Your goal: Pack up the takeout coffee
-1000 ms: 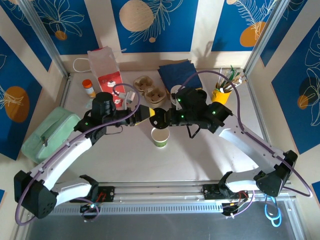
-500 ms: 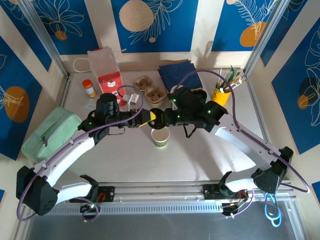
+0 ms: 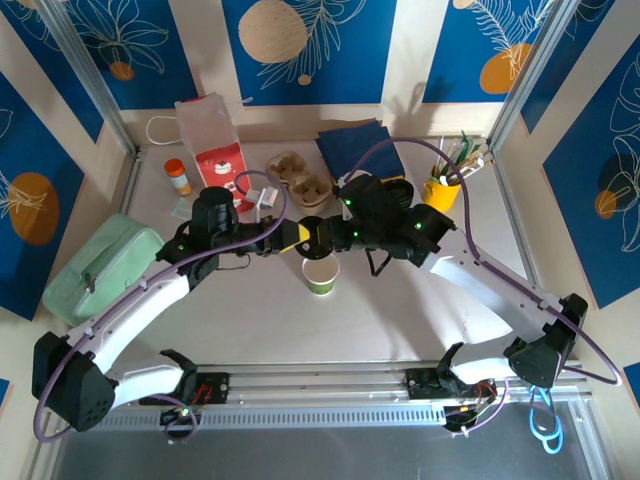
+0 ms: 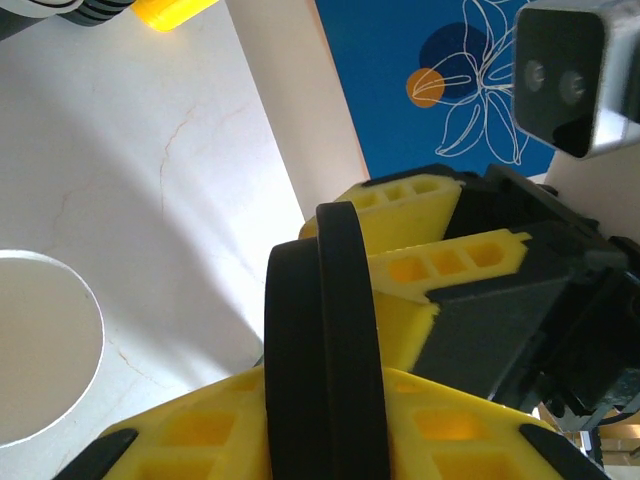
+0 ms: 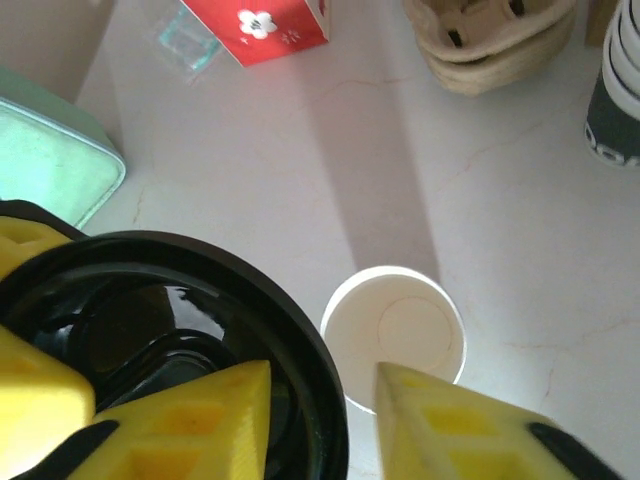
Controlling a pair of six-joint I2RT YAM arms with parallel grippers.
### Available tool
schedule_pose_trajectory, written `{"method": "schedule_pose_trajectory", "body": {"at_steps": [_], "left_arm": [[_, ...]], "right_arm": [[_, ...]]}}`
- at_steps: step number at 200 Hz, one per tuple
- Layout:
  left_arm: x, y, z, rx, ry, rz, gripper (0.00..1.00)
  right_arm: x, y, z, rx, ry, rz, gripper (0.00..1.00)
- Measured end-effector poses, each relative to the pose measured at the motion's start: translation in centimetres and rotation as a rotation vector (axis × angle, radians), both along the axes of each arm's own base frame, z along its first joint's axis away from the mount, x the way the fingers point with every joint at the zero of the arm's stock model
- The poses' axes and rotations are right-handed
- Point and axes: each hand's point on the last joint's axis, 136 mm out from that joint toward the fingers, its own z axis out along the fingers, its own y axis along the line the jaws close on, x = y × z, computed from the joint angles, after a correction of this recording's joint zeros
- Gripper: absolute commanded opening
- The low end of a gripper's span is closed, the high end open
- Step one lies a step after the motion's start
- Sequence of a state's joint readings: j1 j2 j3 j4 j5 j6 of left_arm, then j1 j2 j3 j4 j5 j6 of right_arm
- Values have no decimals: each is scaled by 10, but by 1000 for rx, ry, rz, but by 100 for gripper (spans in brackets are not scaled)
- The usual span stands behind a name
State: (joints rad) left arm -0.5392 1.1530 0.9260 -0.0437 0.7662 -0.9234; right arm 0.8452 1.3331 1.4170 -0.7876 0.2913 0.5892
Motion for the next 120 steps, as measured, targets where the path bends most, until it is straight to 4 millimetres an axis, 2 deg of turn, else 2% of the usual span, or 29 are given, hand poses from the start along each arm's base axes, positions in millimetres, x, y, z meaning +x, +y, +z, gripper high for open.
{"method": "schedule_pose_trajectory", "body": {"at_steps": [40, 79, 98, 120], "left_arm": [[-3, 2, 5, -5, -14, 1, 26], [-1, 11, 10, -11, -6, 38, 26], [2, 19, 9, -12, 26, 78, 26], [6, 33, 10, -9, 66, 143, 24]], "right_arm": [[-6, -12, 20, 15, -129, 52, 51], [-23, -24, 43, 54, -346, 180, 58], [-30, -24, 43, 55, -453, 261, 62], [-33, -15, 35, 23, -568, 372, 58]]}}
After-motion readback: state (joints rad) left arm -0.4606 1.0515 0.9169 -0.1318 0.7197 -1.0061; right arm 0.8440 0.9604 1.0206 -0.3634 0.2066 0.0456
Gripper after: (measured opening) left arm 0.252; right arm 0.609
